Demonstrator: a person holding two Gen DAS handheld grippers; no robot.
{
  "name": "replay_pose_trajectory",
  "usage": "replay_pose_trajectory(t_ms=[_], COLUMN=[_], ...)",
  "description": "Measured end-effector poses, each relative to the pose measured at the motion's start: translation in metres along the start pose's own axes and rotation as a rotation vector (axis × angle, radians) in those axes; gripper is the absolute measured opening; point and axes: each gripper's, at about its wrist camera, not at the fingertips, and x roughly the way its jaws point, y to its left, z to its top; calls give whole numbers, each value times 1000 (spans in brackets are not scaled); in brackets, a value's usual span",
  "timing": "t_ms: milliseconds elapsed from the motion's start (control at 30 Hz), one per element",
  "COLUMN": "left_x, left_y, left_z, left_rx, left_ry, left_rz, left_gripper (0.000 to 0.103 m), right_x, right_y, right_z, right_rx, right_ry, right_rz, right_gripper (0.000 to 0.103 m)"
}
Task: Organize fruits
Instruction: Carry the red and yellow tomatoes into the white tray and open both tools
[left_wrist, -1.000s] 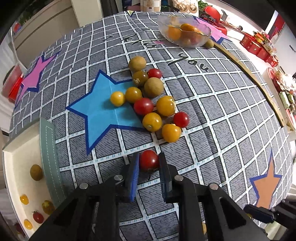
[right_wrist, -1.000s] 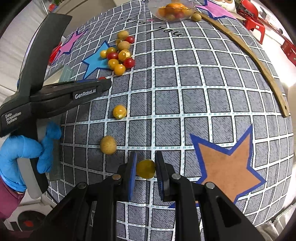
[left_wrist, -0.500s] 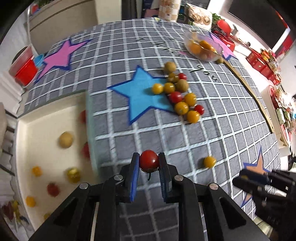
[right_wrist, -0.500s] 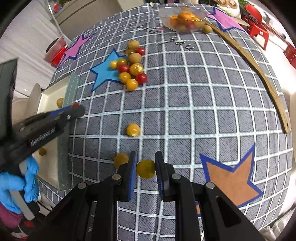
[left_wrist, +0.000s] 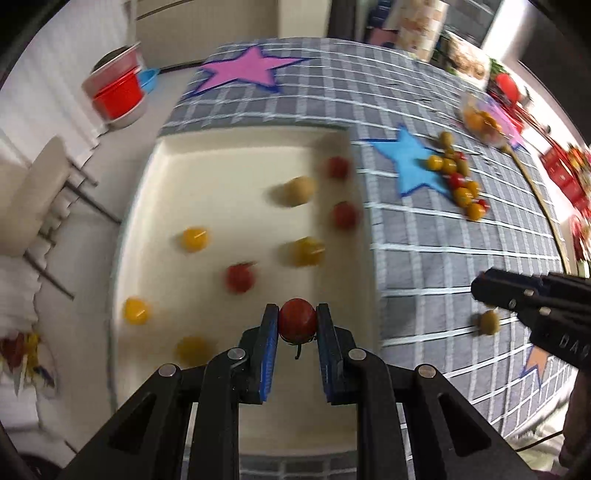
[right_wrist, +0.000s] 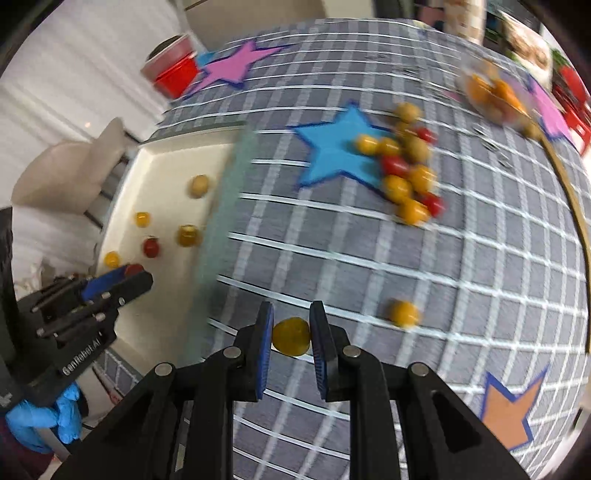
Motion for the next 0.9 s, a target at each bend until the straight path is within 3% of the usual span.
replay_pose_trajectory(t_ms=[433,900], left_x=[7,36], left_y=[89,97], left_z=[-38,-40], left_rx=[-205,-222], left_ry=[26,61], left_rz=[109,117], left_gripper=[21,21], right_x=[49,83], right_y=[94,109], right_z=[26,30], right_rx=[-221,-272], right_ry=[94,150], right_rz=[72,-7], right_gripper=[22,22])
